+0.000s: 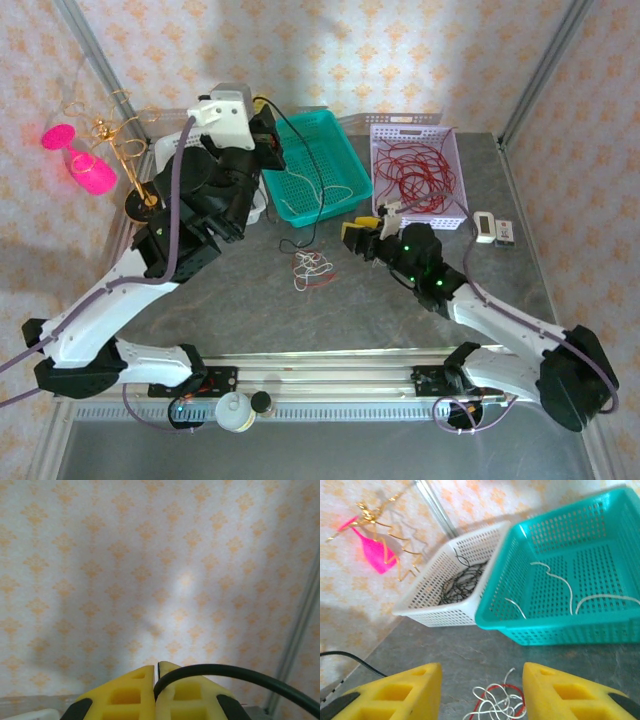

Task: Untangle the cables

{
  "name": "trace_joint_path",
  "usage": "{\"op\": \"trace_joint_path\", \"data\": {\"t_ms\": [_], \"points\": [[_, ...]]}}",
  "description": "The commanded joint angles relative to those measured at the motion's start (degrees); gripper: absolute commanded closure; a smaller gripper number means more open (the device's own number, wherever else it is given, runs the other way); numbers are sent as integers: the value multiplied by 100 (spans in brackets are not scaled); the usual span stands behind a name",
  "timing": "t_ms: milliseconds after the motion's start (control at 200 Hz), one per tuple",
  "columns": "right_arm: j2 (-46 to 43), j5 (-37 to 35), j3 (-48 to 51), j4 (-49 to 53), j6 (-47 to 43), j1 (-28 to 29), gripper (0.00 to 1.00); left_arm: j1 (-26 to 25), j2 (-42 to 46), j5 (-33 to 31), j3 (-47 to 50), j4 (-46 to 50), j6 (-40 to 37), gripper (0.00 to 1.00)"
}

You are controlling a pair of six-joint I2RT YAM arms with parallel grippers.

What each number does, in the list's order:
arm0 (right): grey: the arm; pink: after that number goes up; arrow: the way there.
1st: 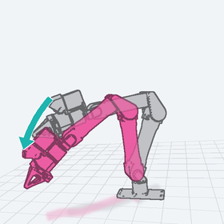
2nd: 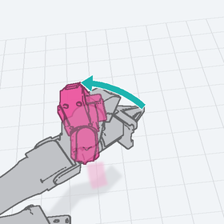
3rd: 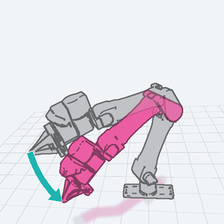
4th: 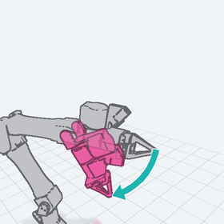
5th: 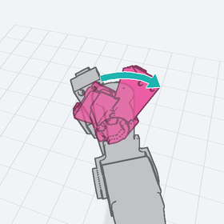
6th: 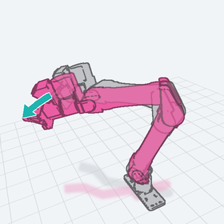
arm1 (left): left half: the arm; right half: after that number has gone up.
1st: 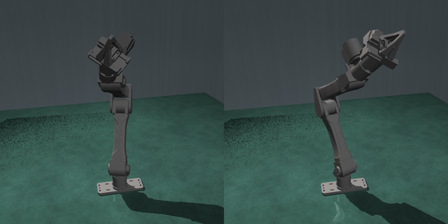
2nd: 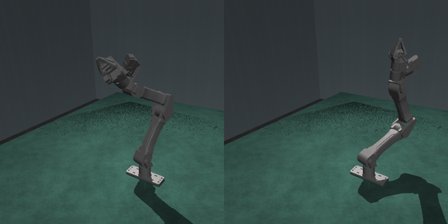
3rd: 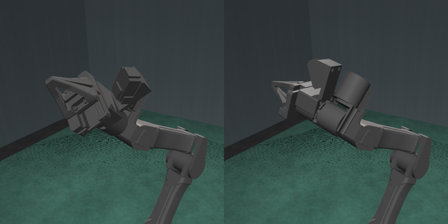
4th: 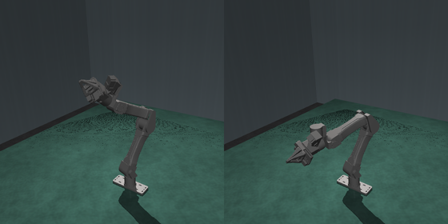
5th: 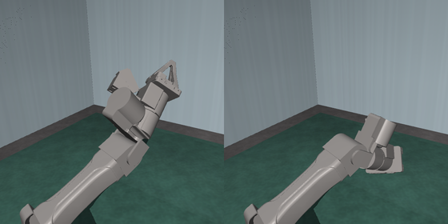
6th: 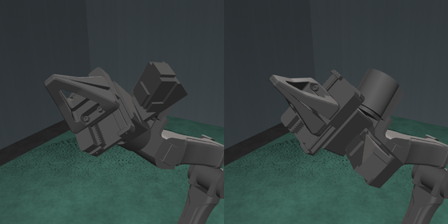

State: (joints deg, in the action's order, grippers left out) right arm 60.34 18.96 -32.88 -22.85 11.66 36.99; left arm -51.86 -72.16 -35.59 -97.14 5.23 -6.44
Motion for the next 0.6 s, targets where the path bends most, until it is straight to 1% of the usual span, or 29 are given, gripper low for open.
{"op": "trace_joint_path", "data": {"t_ms": [0, 85, 255, 390, 536, 596], "points": [[-115, 445, 45, 67, -288, -31, 53, 160, -67, -447, -244, -503, -579, 100], [-87, 638, 107, -121, -164, -25, 53, 455, -221, -350, -485, -530, -702, 100], [1, 605, 143, -131, -37, -26, 54, 1424, -674, 12, -1023, -431, -767, 100], [-74, 565, 257, -158, 73, -26, 54, 1980, -1213, 2, -1571, -516, -1056, 100], [-188, 530, 323, -55, 113, -26, 55, 2620, -2012, 49, -2293, -257, -1206, 100], [-247, 517, 350, -5, 118, -29, 55, 2858, -2313, -61, -2478, -246, -1334, 100]]}}
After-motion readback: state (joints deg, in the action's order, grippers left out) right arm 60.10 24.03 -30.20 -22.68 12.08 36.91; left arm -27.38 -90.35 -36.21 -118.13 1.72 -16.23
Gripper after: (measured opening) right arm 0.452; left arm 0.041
